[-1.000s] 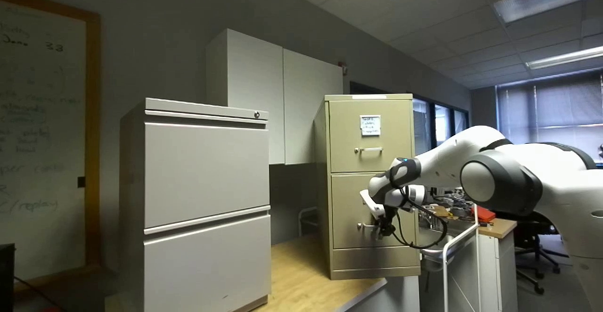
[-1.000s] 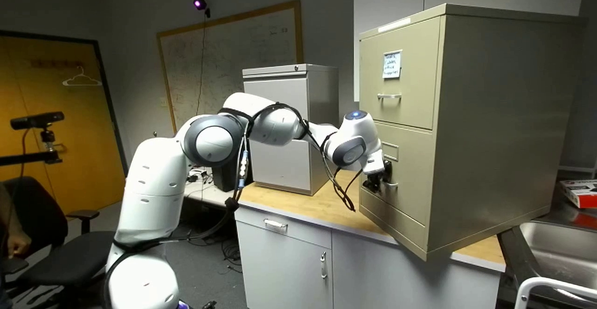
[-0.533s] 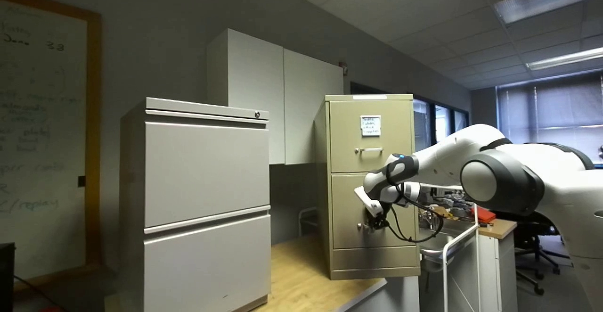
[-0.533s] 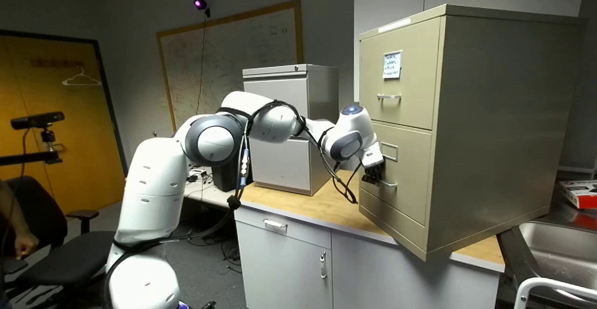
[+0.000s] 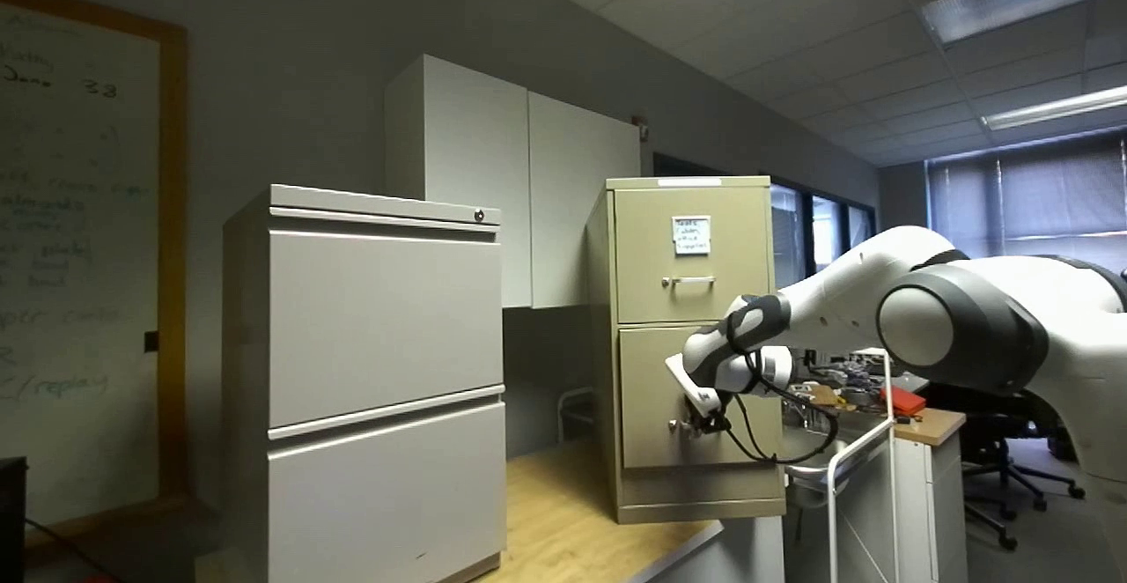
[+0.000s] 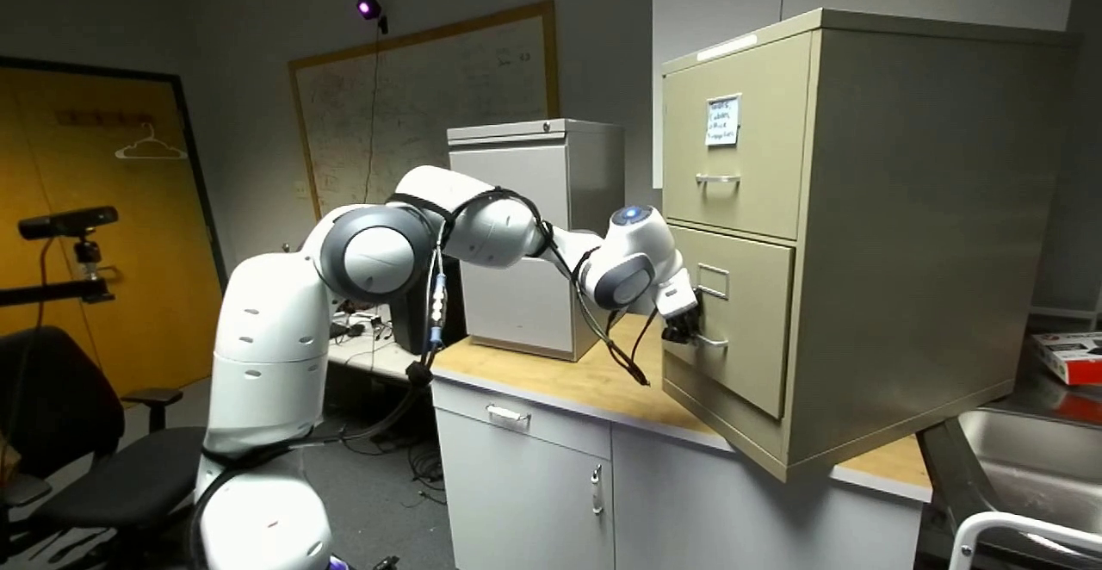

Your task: Open the bottom drawer of the beige file cabinet

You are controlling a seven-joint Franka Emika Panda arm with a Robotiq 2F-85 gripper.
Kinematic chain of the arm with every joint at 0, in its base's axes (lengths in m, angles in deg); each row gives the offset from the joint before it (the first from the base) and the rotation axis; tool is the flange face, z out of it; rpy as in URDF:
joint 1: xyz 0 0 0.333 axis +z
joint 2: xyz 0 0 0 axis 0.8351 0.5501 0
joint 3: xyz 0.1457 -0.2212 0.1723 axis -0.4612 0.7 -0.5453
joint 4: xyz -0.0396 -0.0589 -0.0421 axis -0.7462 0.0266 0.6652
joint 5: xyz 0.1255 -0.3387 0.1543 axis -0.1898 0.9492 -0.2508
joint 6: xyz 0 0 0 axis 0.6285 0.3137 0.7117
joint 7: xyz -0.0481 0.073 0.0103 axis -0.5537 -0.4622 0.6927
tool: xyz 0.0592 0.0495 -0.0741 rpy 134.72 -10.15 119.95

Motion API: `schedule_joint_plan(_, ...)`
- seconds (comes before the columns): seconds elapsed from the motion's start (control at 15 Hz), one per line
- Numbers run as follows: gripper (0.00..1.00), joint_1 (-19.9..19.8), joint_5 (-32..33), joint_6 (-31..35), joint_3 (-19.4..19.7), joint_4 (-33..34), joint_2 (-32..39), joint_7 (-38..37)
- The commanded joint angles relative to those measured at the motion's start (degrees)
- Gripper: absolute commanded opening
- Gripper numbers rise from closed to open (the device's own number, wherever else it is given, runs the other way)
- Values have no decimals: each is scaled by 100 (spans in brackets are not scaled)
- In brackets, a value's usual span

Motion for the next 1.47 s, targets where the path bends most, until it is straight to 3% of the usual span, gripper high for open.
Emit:
schedule_joint_plan(0.0,5,202,-273,337,-301,-1304,-923,775)
schedule_joint_plan(0.4,5,93,-1146,1620,-700,-2597,-1551,1662)
schedule_joint_plan(0.73,5,322,-2252,2262,-858,-3535,-2211,2565)
schedule_joint_plan(1.07,5,994,-3184,2671,-606,-4424,-2998,3210)
schedule_joint_plan(1.4,5,2001,-3623,3191,-41,-5406,-3941,3411)
